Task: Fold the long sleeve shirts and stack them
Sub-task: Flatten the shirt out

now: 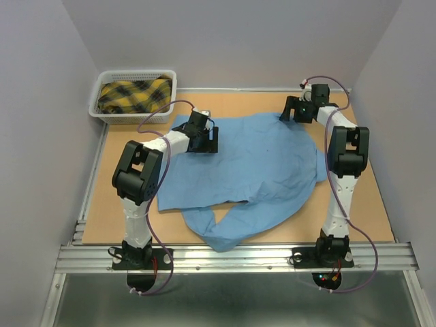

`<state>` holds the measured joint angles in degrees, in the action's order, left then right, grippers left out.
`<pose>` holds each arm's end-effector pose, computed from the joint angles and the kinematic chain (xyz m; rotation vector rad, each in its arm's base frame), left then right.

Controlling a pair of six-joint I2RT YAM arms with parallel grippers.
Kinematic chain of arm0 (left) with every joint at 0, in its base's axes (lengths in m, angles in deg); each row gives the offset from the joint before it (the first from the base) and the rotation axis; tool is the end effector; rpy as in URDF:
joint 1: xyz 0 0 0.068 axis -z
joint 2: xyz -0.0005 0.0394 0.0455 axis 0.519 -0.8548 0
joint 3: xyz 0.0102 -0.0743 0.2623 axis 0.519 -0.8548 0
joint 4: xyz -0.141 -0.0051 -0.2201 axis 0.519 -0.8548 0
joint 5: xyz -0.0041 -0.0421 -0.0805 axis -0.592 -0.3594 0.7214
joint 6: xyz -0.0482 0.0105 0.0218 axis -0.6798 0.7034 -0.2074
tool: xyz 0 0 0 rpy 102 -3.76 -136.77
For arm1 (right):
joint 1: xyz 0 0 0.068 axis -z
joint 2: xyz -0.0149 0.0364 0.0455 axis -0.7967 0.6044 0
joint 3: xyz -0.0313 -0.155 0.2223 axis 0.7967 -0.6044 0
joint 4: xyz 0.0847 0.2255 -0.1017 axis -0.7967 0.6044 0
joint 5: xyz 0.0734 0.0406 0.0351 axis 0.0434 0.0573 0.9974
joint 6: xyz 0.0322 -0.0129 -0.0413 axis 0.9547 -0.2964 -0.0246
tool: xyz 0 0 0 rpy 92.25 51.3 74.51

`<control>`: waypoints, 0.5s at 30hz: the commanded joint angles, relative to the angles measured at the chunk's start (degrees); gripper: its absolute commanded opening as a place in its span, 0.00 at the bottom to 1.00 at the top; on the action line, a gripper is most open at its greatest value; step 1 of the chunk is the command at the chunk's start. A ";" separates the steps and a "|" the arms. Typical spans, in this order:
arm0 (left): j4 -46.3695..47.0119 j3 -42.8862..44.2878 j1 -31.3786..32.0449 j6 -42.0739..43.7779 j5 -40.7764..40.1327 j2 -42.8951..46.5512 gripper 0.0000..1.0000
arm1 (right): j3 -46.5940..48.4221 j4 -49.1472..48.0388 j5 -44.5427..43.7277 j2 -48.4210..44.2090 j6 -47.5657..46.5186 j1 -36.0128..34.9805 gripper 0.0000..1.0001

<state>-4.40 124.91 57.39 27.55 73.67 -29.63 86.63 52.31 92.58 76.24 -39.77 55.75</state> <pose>0.3871 -0.1905 0.1759 0.2182 2.3838 -0.3762 0.5216 -0.0131 0.1694 -0.0714 2.3428 0.4649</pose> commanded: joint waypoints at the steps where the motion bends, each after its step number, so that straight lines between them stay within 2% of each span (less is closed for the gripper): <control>1: -7.46 -3.35 -0.20 -0.40 1.36 -0.06 0.94 | 0.25 -1.67 3.36 1.31 -1.55 0.14 0.87; 4: -7.46 -3.52 -0.11 -0.40 1.09 0.46 0.94 | -2.82 -1.67 3.62 0.17 -2.35 0.22 0.69; 7: -7.46 -3.43 -0.11 -0.49 0.92 0.99 0.94 | -5.29 -1.67 3.80 -2.55 -2.26 0.14 0.37; 8: -7.46 -3.35 -0.11 -0.58 1.00 1.17 0.94 | -5.90 -1.67 3.80 -3.25 -3.83 0.14 0.17; 10: -7.37 -3.35 -0.11 -0.75 0.74 1.34 0.94 | -6.17 -1.76 3.45 -6.14 -3.93 0.14 0.01; 15: -6.75 -3.96 -0.11 -1.72 1.01 1.96 0.93 | -6.87 -1.67 3.71 -13.26 -4.02 -0.48 0.00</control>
<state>-4.93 123.94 57.39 27.53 73.65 -28.69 80.34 51.85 95.58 71.65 -42.54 55.75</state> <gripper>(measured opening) 0.934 0.015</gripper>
